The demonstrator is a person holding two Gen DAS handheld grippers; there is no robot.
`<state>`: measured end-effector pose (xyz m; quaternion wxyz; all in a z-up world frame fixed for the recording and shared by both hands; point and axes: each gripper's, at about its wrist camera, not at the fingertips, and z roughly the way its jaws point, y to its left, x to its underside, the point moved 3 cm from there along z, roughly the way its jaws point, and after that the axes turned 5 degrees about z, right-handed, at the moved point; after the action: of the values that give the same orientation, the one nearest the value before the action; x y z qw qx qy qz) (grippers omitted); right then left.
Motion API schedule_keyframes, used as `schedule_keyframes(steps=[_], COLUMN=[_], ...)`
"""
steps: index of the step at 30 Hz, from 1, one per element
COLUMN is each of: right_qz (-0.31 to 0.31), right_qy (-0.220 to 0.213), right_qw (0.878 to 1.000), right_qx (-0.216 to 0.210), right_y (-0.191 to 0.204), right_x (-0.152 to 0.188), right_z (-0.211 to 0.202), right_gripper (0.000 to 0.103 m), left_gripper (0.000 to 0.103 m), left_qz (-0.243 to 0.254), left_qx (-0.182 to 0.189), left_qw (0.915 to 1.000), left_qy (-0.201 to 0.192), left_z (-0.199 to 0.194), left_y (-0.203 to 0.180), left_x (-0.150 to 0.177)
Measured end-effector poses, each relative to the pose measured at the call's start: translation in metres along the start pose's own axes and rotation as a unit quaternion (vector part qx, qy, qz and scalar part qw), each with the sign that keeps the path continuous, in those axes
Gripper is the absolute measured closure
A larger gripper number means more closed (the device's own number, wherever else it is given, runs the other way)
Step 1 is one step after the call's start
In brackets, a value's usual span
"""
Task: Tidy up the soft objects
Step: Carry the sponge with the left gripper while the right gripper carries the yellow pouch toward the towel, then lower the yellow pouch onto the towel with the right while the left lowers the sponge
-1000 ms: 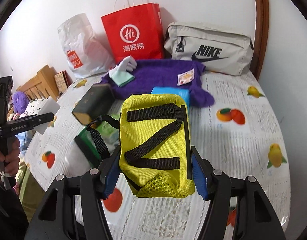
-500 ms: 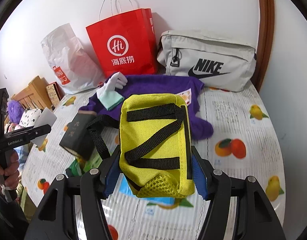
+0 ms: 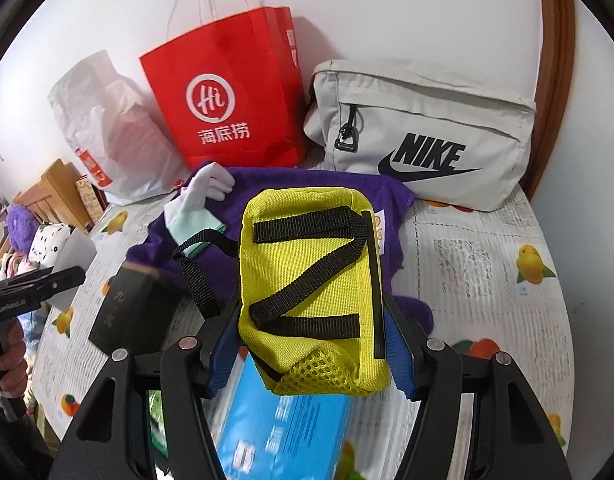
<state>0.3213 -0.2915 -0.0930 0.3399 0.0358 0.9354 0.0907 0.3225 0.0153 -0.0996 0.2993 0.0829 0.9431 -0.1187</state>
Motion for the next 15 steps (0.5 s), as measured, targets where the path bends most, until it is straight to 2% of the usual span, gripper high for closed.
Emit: schedule_keyframes(steps=[8, 15], right_qz=[-0.003, -0.006], right_qy=[0.025, 0.061], right_qw=[1.000, 0.998], right_qx=[0.010, 0.009], right_y=[0.001, 0.006], right_x=[-0.030, -0.035], right_z=[0.047, 0.090], right_gripper=[0.040, 0.040], left_gripper=[0.050, 0.050], left_qz=[-0.006, -0.002], left_qx=[0.011, 0.013], left_qw=[0.9999, 0.9998], left_qy=[0.007, 0.016], left_z=[0.023, 0.036], left_y=[0.005, 0.008], left_x=[-0.016, -0.021])
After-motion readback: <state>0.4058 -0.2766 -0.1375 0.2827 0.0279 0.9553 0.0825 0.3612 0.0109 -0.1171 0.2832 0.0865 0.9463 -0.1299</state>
